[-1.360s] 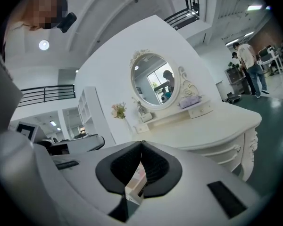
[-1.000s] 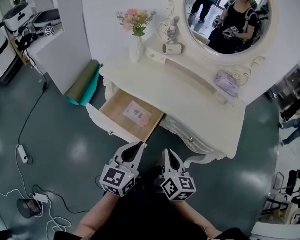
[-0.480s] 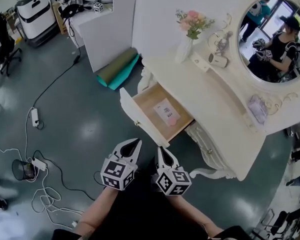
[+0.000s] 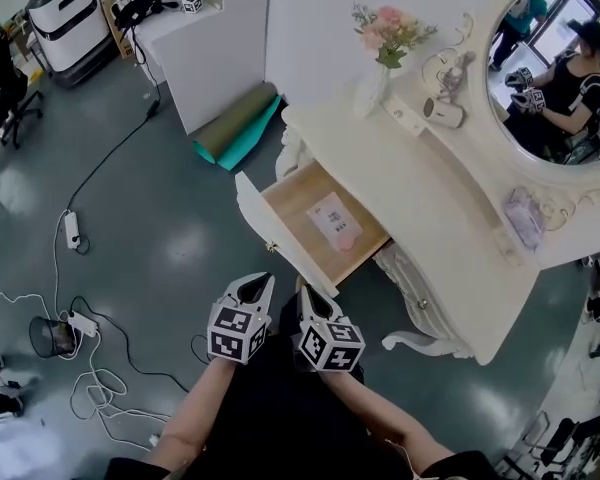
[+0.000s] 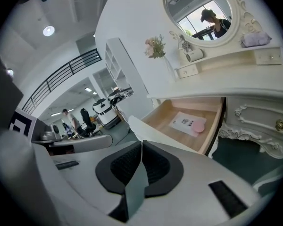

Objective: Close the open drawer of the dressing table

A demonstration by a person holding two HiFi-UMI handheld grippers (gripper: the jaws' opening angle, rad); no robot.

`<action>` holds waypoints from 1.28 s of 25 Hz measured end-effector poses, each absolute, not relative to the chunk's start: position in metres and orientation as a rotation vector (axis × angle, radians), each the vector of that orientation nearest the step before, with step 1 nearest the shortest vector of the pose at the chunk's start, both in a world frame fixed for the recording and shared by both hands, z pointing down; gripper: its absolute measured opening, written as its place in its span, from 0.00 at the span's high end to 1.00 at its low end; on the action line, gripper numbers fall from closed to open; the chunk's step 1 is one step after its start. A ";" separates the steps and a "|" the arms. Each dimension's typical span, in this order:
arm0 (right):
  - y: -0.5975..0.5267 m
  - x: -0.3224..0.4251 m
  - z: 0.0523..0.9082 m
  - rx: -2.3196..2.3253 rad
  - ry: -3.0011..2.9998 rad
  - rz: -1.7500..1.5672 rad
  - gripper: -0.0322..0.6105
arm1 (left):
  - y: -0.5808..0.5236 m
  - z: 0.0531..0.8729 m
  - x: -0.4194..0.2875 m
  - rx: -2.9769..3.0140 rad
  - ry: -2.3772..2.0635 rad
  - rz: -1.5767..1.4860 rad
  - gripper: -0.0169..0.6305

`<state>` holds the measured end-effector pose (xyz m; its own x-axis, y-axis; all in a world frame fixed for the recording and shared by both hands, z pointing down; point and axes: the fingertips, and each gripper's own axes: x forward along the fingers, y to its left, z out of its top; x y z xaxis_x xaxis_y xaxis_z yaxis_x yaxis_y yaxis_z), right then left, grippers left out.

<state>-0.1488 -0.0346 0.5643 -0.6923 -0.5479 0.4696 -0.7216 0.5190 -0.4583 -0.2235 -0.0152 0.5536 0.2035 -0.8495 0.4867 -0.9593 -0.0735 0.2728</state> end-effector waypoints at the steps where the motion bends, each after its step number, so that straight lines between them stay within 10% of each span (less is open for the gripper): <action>1: -0.036 -0.151 0.571 1.068 -2.482 0.949 0.92 | -0.019 0.560 -0.224 1.944 -1.666 0.290 0.95; 32: -0.072 -0.125 0.630 1.267 -2.225 1.174 0.92 | -0.093 0.644 -0.199 1.923 -1.463 0.594 0.95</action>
<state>-0.1253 -0.0720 0.6303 -0.5538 -0.5591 0.6170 -0.8250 0.2680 -0.4976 -0.1986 -0.0929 0.6445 0.2776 -0.6698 0.6887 -0.9603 -0.1739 0.2180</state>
